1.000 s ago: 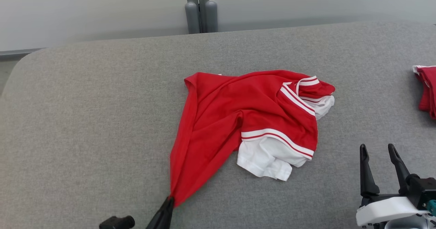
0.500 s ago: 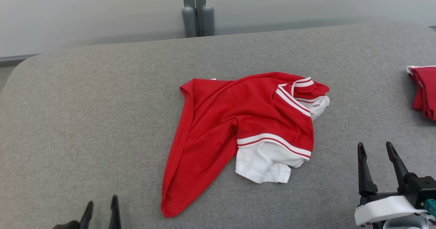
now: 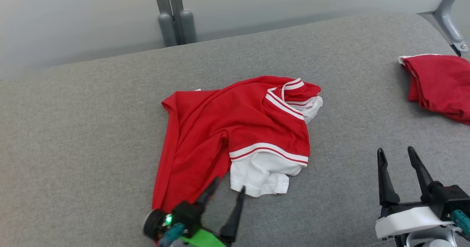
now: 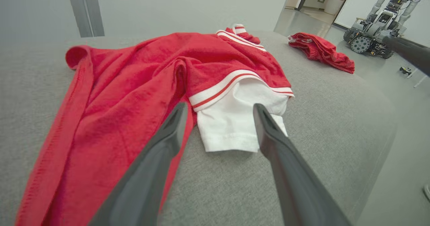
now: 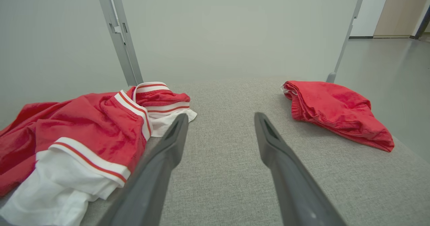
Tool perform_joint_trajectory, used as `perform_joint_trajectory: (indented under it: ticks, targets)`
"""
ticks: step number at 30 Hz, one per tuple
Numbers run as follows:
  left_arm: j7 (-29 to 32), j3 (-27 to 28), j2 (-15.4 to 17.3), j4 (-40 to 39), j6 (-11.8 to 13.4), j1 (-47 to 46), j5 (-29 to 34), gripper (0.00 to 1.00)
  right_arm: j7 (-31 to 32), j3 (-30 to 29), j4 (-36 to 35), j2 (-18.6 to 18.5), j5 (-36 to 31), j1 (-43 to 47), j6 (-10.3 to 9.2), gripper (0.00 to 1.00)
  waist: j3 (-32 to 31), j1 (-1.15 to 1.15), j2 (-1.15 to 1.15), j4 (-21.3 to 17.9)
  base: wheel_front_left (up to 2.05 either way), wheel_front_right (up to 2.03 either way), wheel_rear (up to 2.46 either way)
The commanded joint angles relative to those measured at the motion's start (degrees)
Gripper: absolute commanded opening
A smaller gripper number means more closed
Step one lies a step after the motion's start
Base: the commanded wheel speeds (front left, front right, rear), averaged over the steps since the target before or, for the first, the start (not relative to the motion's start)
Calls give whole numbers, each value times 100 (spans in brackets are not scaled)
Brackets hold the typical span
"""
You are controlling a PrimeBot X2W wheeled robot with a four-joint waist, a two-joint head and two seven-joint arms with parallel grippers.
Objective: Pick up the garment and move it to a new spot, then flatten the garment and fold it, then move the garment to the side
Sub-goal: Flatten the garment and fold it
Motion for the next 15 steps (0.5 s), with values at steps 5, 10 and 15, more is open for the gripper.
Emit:
perform_joint_trajectory:
  ticks: [5, 10, 15]
  targets:
    - [286, -1331, 8, 1030, -32, -1017, -195, 100, -16, 47, 26, -12, 116, -165, 0, 100, 214, 0, 0, -511, 0, 0, 0]
    - [276, -1558, -14, 2085, 67, -1622, -383, 100, -16, 54, 47, -14, 191, -209, 0, 100, 325, 0, 0, -795, 0, 0, 0]
    - [535, -1820, -5, 2955, 130, -1905, -692, 31, -16, 19, 72, -12, 252, -202, 0, 100, 404, 0, 0, -941, 0, 0, 0]
